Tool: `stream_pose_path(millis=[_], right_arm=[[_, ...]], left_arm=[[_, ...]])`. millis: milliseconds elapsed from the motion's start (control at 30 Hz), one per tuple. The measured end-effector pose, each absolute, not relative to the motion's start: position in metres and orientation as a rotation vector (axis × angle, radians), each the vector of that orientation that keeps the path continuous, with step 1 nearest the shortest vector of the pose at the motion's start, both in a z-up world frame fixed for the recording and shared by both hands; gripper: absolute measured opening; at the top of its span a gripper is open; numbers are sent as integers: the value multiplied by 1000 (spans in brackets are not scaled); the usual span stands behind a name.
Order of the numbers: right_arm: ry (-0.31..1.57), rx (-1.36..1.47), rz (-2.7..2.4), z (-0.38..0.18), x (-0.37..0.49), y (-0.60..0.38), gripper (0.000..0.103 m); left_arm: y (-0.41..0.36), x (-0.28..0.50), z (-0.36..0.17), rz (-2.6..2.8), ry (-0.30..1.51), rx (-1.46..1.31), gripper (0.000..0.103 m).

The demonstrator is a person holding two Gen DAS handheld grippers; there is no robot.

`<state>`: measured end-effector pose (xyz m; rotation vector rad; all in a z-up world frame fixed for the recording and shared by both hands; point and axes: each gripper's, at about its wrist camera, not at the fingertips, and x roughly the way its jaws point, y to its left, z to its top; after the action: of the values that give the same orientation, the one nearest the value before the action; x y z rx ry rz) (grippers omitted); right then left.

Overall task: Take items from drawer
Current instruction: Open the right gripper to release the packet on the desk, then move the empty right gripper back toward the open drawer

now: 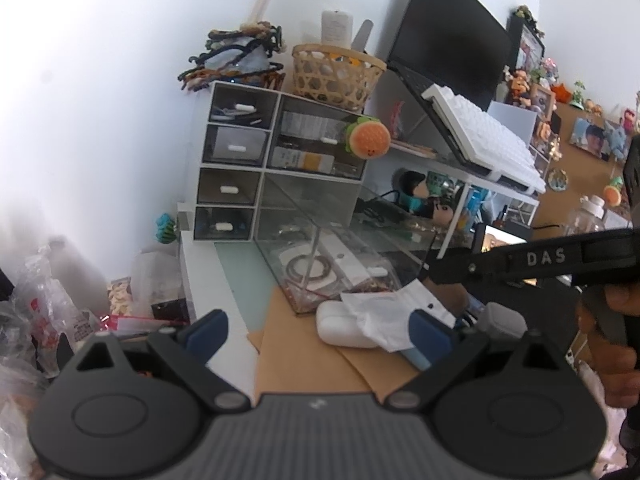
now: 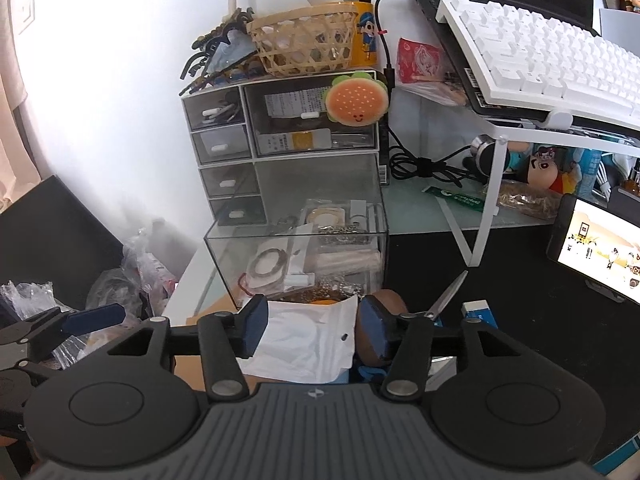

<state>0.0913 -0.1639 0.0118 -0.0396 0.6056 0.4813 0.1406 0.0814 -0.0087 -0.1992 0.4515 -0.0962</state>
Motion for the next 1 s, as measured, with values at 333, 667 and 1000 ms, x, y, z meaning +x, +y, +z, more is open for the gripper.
stream_pose_path(millis=[333,667,1000], right_arm=[[592,-49,487,13,89,-154,58],[577,-34,485,12,93,-148,54],[611,-15,526,3,103,-139,18]], left_arm=[[89,140,-7,-92,444,-216,98],[92,142,-8,-87,448,-227,98],[95,147,-14,-71,455,-237,98]])
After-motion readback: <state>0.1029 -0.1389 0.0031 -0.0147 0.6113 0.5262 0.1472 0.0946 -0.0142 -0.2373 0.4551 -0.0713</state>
